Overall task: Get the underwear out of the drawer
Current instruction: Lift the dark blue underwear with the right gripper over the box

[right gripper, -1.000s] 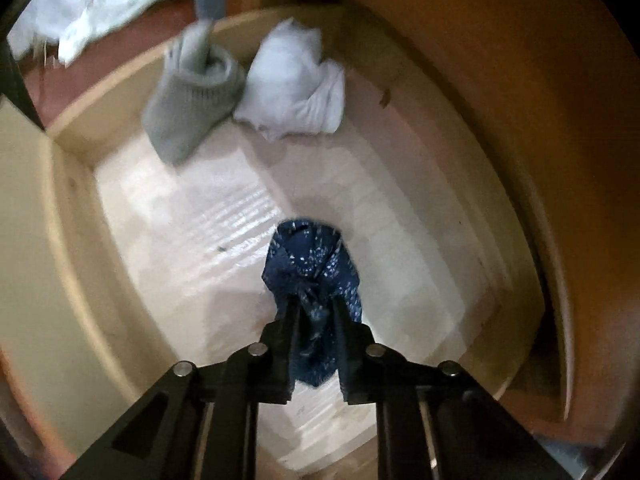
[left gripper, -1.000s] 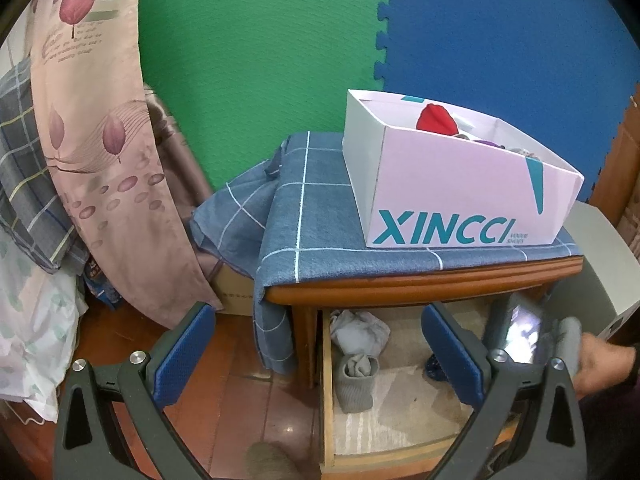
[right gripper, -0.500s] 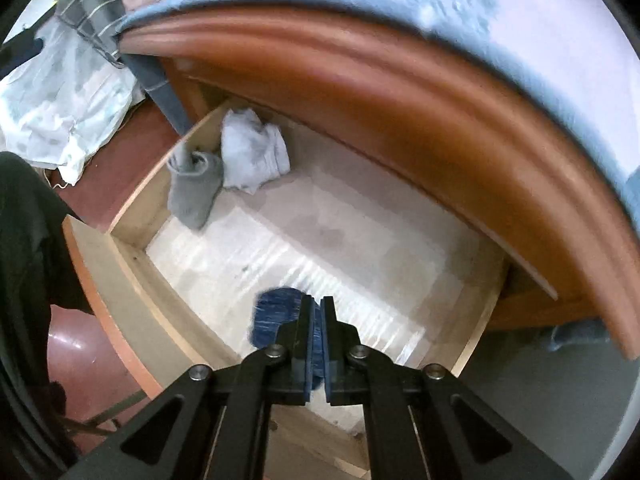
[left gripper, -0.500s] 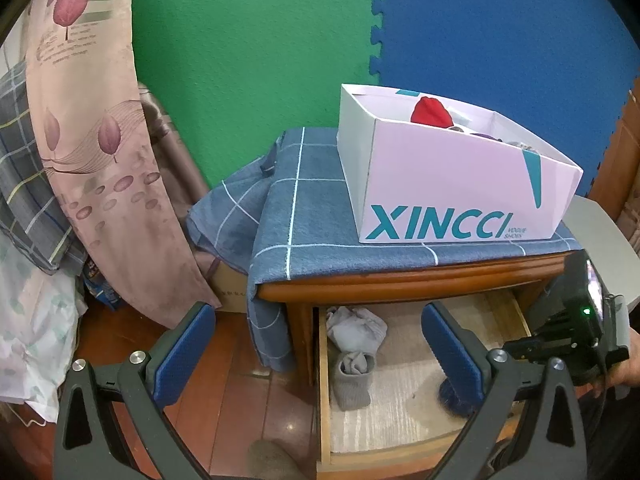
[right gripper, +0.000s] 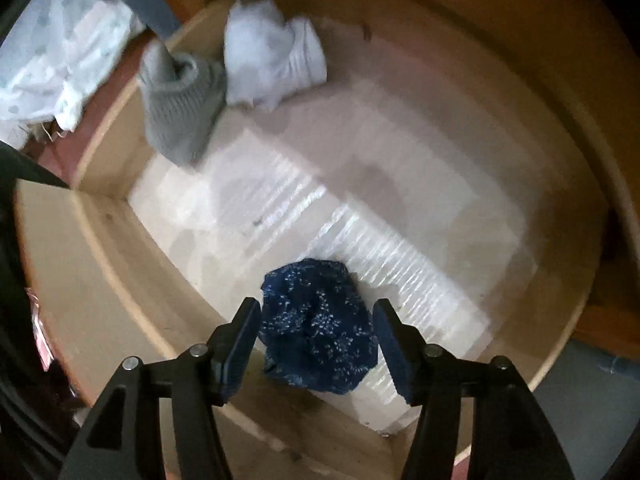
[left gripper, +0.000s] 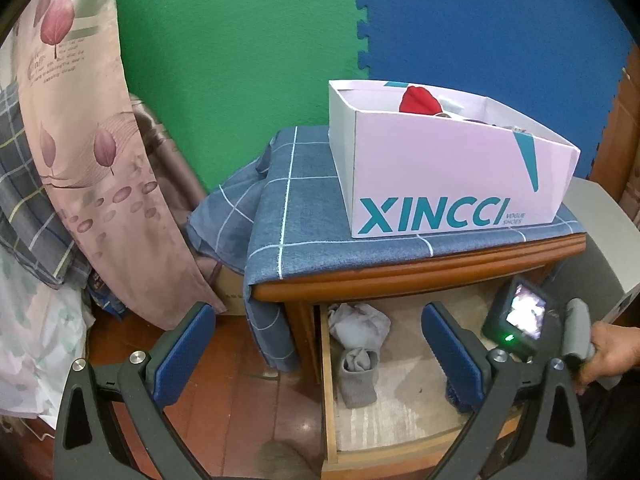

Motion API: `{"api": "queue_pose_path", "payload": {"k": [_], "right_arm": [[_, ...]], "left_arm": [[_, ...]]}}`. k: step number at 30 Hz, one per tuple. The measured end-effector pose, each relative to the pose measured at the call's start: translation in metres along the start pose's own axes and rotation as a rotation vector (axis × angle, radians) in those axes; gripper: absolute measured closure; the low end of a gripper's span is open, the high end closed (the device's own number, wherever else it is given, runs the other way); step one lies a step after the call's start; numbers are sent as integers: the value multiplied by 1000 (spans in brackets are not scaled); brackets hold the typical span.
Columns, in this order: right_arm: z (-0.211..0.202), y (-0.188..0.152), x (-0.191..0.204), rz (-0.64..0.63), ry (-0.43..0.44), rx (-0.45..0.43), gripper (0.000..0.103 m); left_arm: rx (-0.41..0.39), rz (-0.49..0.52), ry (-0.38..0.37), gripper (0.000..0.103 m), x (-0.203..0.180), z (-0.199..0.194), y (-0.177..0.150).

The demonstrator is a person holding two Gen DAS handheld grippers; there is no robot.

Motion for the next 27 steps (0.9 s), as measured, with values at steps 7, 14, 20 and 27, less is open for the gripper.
{"api": "queue_pose_path", "payload": {"k": [7,14,20,27], "right_arm": [[27,-7,-2,19,-12,102,48],[-4,-12,-7,34,-43,-16,84],[-80,-26,-6,105,5,-217,85],[-186,-41,0,195,108,-467,84]], "left_arm": [[17,-31,-28,0,0,3,-1],[27,-21,-37,0,-3,5,0],[44,-3,-37,0,-8,7,-1],[46,-7,-35,0,-8,7,-2]]}}
Point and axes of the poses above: each gripper's, at about its wrist camera, not at the fingertips, and z roughly the way its jaws point, x to its left, y to its top, the point moved 9 cm from there along z, roughly the way its jaws point, and after that the axes turned 4 degrees about z, right-handed, at the moved point
